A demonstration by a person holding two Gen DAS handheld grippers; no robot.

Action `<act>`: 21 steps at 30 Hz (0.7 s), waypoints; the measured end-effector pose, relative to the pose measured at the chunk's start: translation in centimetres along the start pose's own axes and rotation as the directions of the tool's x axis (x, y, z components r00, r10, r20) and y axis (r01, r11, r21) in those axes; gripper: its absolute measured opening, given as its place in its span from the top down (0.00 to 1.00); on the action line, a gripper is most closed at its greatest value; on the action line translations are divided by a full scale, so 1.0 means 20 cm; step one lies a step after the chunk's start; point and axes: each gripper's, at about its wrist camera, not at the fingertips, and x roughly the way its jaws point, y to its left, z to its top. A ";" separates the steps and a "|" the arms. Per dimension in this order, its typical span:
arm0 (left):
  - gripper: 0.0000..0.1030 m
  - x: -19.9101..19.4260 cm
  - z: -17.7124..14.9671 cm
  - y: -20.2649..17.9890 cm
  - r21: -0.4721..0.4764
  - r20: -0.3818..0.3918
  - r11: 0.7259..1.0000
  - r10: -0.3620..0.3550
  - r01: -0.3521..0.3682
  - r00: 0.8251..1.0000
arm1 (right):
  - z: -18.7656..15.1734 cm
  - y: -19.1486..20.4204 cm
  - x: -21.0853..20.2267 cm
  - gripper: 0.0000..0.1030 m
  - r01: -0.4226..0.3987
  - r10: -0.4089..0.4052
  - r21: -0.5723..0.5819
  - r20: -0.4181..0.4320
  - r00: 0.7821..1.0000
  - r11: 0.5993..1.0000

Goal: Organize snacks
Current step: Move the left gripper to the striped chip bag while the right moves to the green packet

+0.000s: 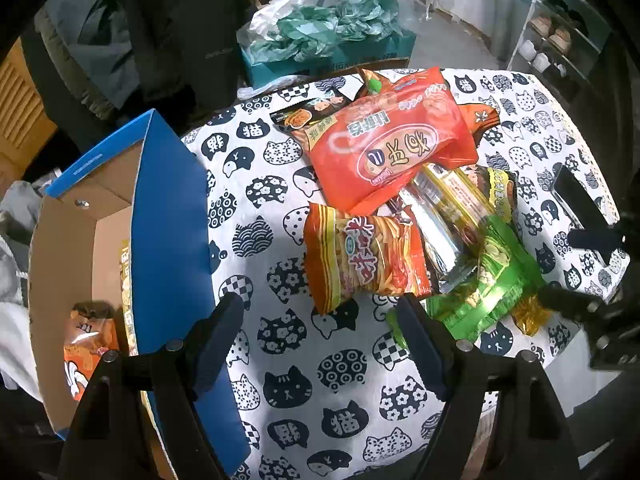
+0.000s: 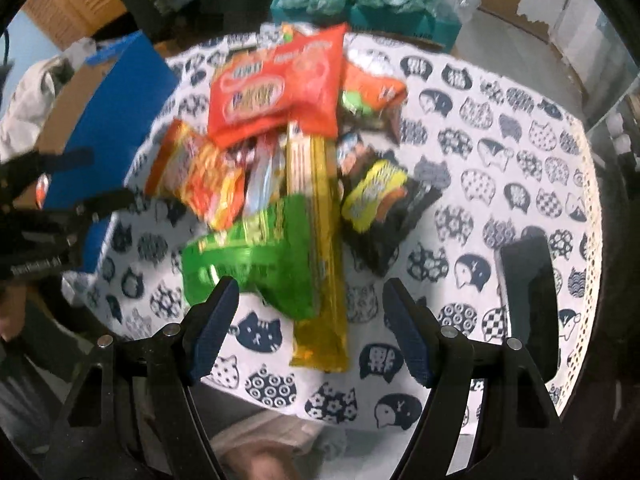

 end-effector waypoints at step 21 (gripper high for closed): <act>0.22 0.08 -0.05 0.10 -0.035 -0.057 0.999 0.011 -0.013 0.998 | 0.23 -0.09 0.21 0.27 0.213 -0.215 0.059 0.022 0.976 0.975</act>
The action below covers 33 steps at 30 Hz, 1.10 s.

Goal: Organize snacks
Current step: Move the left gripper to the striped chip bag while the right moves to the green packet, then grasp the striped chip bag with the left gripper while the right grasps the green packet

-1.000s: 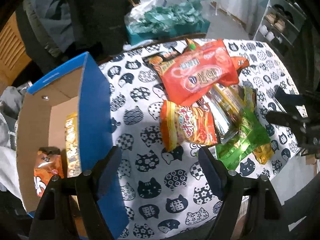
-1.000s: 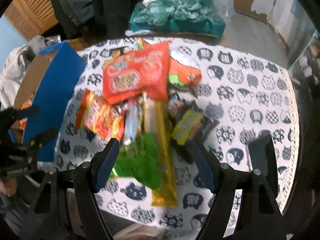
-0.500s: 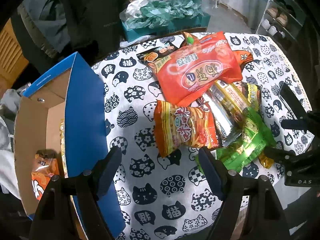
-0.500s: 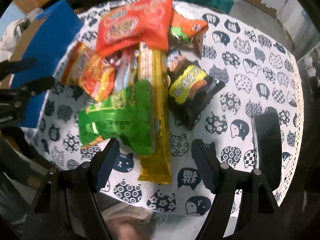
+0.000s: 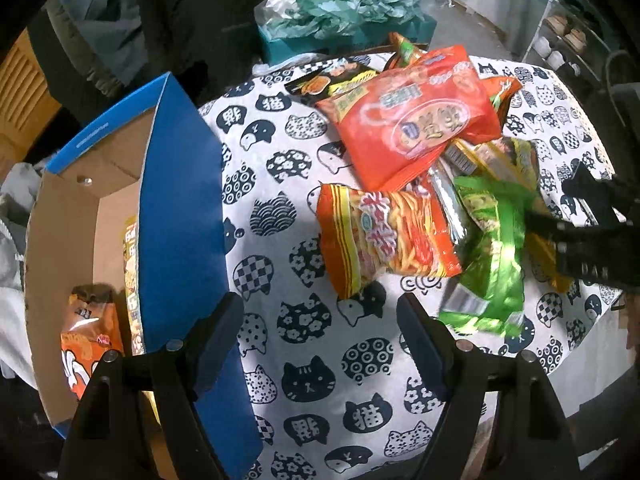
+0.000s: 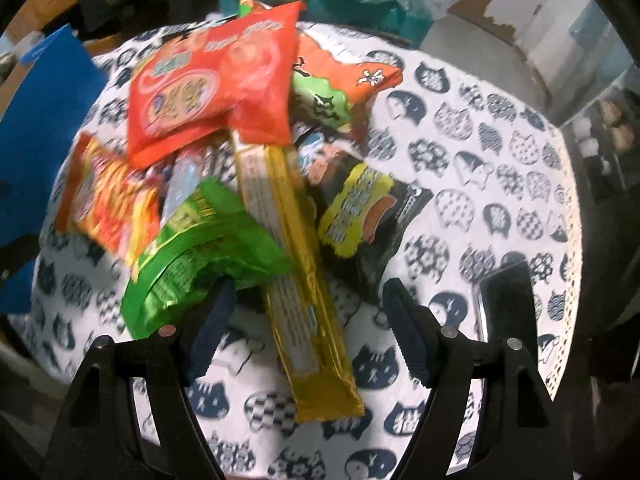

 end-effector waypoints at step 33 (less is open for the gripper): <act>0.16 0.04 0.05 0.03 -0.100 -0.013 0.989 -0.107 0.106 0.994 | -0.02 0.30 0.20 0.50 -0.246 0.252 0.081 -0.076 0.965 0.966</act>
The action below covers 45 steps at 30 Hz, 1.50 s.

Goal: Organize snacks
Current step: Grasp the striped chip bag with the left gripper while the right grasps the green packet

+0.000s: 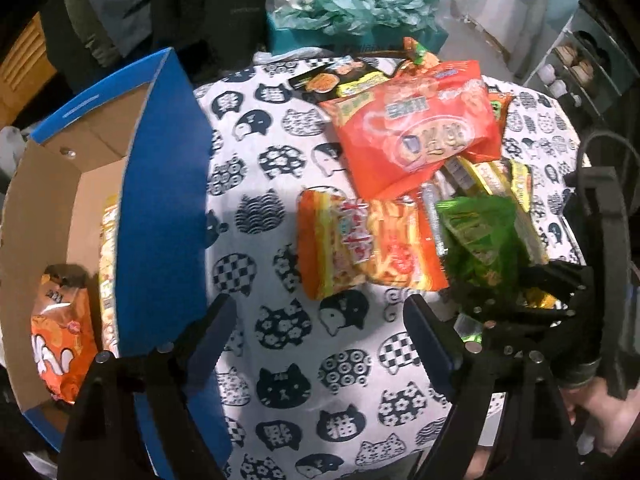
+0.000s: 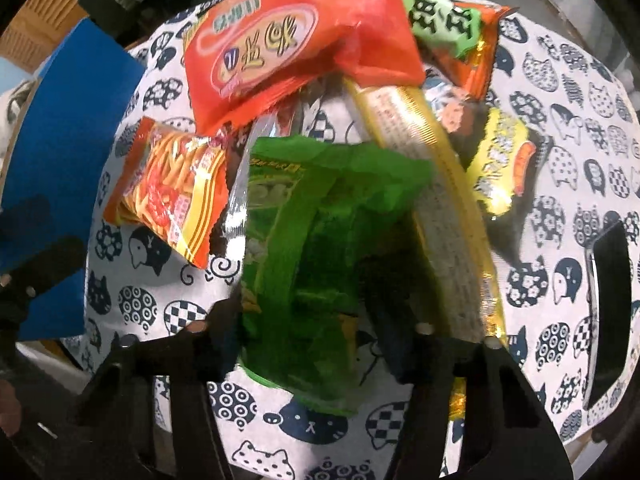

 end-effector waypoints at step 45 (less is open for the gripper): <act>0.65 0.29 0.09 -0.13 -0.035 -0.037 0.998 -0.049 0.047 0.998 | 0.01 -0.20 -0.28 0.66 -0.019 0.019 -0.001 0.139 0.990 1.000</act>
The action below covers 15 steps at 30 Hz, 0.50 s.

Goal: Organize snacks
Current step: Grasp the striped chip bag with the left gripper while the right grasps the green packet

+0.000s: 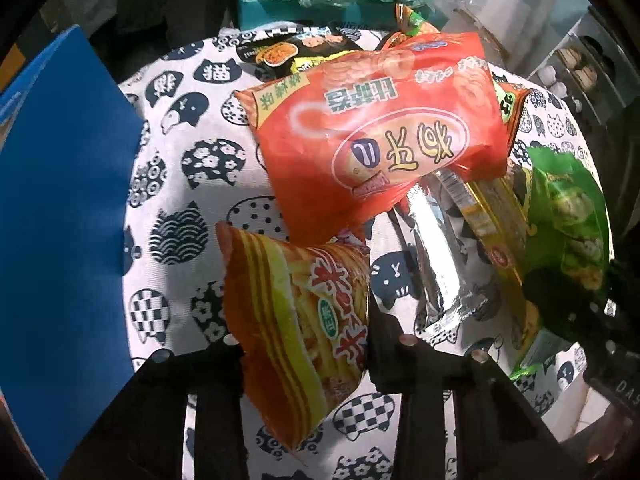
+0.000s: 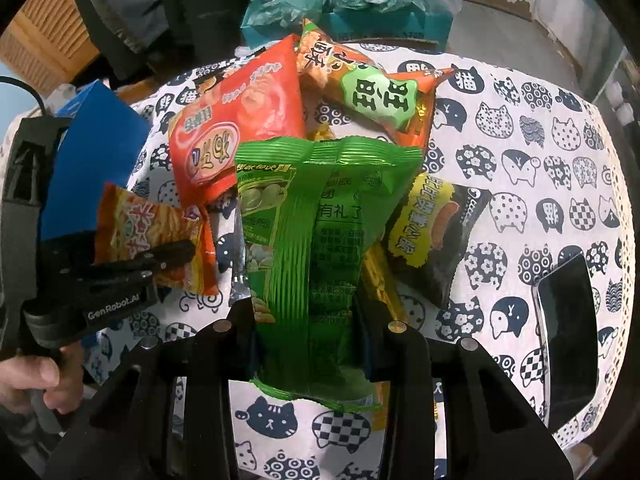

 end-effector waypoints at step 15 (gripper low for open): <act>0.66 -0.27 -0.05 0.04 0.033 0.102 0.999 0.018 -0.021 0.995 | 0.00 0.13 -0.13 0.66 0.013 -0.010 -0.060 0.053 0.999 0.998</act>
